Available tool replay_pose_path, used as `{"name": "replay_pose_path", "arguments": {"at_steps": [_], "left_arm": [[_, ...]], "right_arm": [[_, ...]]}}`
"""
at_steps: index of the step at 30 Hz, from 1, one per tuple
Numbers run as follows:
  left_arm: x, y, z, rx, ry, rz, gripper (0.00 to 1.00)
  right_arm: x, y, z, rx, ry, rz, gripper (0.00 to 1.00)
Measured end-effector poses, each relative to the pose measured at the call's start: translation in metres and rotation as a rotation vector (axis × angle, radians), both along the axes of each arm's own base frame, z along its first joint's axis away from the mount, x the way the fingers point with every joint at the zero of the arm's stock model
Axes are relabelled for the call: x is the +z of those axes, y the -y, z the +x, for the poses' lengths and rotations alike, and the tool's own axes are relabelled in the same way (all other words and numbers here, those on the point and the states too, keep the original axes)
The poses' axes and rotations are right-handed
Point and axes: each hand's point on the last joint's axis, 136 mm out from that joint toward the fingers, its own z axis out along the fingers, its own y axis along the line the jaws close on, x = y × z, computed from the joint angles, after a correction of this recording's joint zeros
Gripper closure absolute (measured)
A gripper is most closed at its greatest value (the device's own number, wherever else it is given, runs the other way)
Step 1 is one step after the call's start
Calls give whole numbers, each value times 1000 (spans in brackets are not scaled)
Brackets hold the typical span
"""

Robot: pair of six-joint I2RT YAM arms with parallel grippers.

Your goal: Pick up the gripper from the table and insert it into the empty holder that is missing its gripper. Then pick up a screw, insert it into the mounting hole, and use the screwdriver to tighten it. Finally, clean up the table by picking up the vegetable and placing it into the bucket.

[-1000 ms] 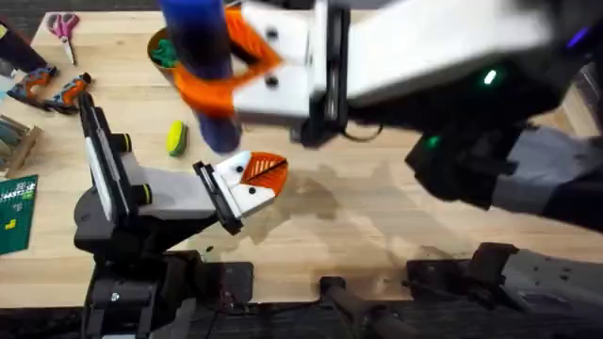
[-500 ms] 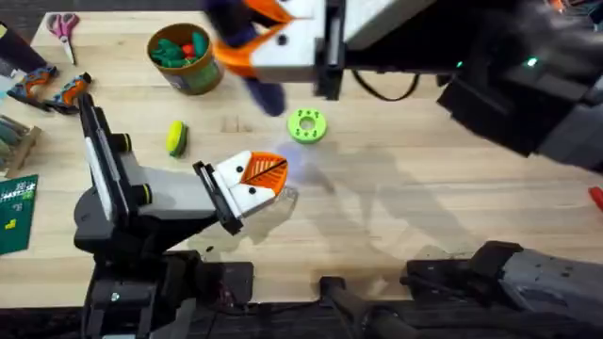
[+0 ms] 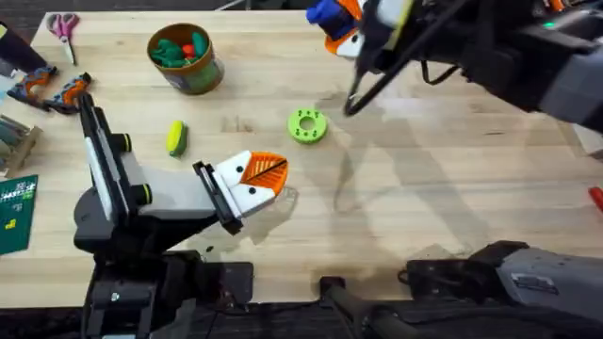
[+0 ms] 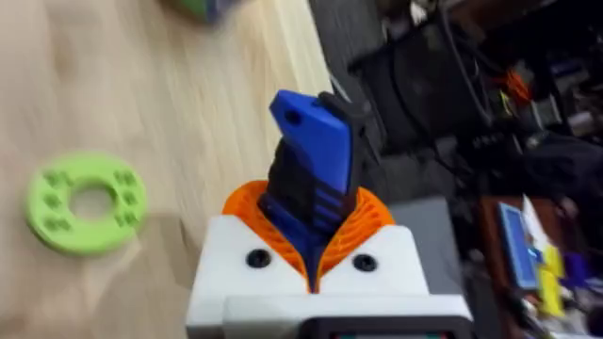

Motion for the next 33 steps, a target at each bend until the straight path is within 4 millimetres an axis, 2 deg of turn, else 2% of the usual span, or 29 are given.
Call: {"name": "replay_pose_path", "arguments": {"at_steps": [3, 7, 12, 13, 14, 18, 26, 28, 33], "left_arm": [[0, 0, 0, 0, 0, 0, 997], [0, 0, 0, 0, 0, 0, 997], [0, 0, 0, 0, 0, 0, 997], [0, 0, 0, 0, 0, 0, 997], [0, 0, 0, 0, 0, 0, 997], [0, 0, 0, 0, 0, 0, 997], [0, 0, 0, 0, 0, 0, 997], [0, 0, 0, 0, 0, 0, 997], [0, 0, 0, 0, 0, 0, 997]], "right_arm": [[-27, 9, 15, -28, 20, -127, 975], [-73, 21, 32, -54, 3, -292, 975], [-135, 42, 47, -84, -57, -482, 975], [-164, 54, 50, -103, -101, -558, 975], [-171, 57, 51, -106, -113, -576, 975], [-190, 67, 53, -100, -128, -641, 975], [-189, 68, 57, -100, -110, -664, 961], [-188, 68, 57, -101, -111, -662, 755], [-174, 61, 67, -123, -67, -644, 53]]}}
